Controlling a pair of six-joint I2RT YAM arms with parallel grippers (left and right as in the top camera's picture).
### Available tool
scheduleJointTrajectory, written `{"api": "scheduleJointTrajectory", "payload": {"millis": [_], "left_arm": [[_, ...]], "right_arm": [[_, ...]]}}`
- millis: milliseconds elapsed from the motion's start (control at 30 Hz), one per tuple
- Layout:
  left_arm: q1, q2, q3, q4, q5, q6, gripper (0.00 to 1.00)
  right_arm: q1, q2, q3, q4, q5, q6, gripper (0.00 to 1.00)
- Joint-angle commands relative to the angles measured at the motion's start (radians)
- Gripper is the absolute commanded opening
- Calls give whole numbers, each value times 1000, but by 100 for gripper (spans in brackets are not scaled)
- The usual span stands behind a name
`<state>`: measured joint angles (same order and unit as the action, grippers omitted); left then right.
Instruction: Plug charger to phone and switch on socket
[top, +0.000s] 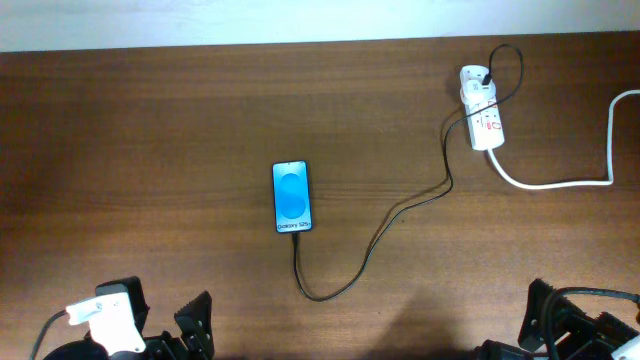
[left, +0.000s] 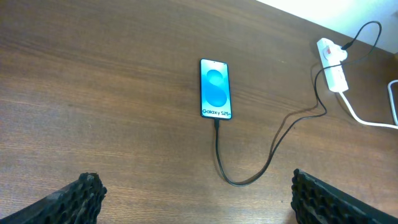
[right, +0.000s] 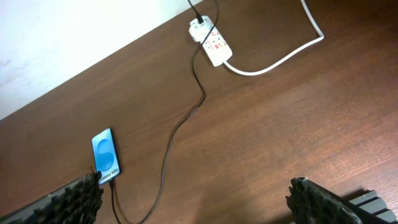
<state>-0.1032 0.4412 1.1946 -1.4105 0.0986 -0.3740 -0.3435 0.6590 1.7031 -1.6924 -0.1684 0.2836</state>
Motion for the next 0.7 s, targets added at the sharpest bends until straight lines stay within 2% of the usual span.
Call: {"api": "scheduleJointTrajectory", "payload": {"millis": [0,133,233,467,500,667], "left_arm": [[1,-5,-2,-6,10,1,99],[1,-5,-2,-50,10,1,99],[1,-5,-2,-95,10,1,99],[1,-5,-2,-232,10,1,99],[1,-5,-2,-256,10,1,99],[1,-5,-2,-277,10,1,99]], "right_arm": [[5,-3,-6,-6,42,-18,99],[24,-28,-61,8,31,-19,98],[72,-98,-180,126,-14,-26,98],[139,-439,-693,669,-117,-78,98],[141,-502,-802,795,-117,-78,98],[188,-615,-1087,1169,-147,-77,98]]}}
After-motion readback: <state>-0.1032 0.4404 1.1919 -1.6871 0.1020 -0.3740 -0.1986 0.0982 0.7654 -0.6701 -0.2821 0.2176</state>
